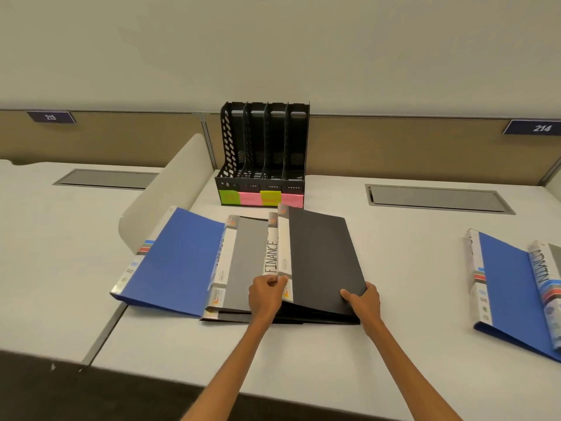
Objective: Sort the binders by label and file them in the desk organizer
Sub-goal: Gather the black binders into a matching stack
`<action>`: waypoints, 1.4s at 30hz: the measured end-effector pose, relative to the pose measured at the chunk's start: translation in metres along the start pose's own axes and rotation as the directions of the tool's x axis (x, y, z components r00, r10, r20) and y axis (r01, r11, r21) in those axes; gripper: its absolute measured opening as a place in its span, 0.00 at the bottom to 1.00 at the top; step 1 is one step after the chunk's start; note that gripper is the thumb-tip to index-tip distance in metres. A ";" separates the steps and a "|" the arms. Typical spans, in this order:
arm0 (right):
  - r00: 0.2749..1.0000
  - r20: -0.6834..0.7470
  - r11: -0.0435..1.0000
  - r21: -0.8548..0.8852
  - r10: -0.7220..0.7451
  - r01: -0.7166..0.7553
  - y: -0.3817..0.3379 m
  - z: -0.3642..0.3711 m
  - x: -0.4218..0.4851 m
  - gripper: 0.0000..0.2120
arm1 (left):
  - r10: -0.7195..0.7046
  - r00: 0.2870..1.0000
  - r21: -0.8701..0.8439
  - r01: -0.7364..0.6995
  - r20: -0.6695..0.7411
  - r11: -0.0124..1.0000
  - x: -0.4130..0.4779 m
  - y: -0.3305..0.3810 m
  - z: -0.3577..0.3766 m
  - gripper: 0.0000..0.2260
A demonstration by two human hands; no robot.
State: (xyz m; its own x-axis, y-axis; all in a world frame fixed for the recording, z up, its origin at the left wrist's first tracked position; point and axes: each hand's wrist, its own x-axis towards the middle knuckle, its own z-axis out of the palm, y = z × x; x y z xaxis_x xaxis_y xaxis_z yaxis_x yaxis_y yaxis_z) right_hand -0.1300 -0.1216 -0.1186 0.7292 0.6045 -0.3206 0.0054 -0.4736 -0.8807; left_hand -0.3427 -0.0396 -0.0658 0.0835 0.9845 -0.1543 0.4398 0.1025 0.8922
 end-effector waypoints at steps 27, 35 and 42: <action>0.993 -0.064 0.800 -0.599 -0.097 0.039 0.005 0.028 -0.016 0.39 | 0.023 0.999 0.346 -0.035 0.040 0.938 0.015 -0.031 -0.022 0.20; 0.986 -0.070 0.797 -0.598 -0.152 0.080 -0.005 0.036 -0.022 0.37 | 0.117 0.993 0.379 -0.121 0.033 0.917 0.011 -0.020 -0.019 0.25; 0.976 -0.056 0.821 -0.551 -0.211 0.146 -0.021 0.033 -0.019 0.35 | 0.210 0.974 0.328 -0.226 0.083 0.917 0.014 -0.001 -0.005 0.27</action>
State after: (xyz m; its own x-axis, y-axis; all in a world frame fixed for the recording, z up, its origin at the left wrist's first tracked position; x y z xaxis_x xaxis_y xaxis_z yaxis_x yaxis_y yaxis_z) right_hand -0.1665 -0.1017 -0.1058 0.7487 0.6542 -0.1071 0.4884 -0.6536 -0.5781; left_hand -0.3466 -0.0249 -0.0664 0.2480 0.9688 0.0019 0.6776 -0.1748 0.7143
